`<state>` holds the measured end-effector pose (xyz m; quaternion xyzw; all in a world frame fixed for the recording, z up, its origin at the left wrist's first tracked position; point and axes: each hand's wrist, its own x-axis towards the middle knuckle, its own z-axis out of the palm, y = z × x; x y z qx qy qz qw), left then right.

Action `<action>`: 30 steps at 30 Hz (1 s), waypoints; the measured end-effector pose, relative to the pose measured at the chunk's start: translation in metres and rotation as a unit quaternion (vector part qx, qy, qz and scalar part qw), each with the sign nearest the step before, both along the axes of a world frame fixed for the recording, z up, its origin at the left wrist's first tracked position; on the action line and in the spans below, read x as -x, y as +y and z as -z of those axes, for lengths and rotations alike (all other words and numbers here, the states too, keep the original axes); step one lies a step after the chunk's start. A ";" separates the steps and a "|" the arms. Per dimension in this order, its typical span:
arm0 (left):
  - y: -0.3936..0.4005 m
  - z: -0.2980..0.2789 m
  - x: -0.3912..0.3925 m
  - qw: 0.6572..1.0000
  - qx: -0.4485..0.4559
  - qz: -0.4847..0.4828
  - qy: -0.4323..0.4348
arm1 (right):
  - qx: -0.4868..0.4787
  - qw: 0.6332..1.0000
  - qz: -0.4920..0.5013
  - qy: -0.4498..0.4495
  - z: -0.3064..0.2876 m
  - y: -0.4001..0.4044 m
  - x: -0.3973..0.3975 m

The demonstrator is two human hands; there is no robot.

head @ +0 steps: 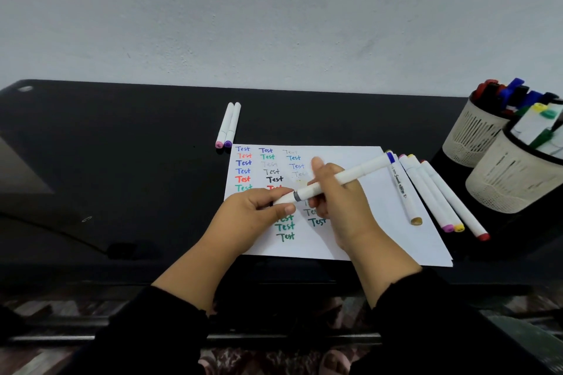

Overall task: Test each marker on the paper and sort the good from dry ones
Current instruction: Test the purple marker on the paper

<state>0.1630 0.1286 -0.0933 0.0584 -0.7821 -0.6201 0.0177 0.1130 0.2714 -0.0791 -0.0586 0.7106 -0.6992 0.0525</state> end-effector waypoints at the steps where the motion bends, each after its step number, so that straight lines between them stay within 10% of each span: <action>1: 0.000 0.000 0.000 1.000 -0.002 -0.005 0.000 | 0.016 1.000 -0.008 -0.014 -0.001 0.000 0.001; 30: -0.001 0.003 -0.002 0.997 -0.048 -0.059 -0.032 | -0.022 0.997 -0.007 -0.078 -0.007 -0.014 0.004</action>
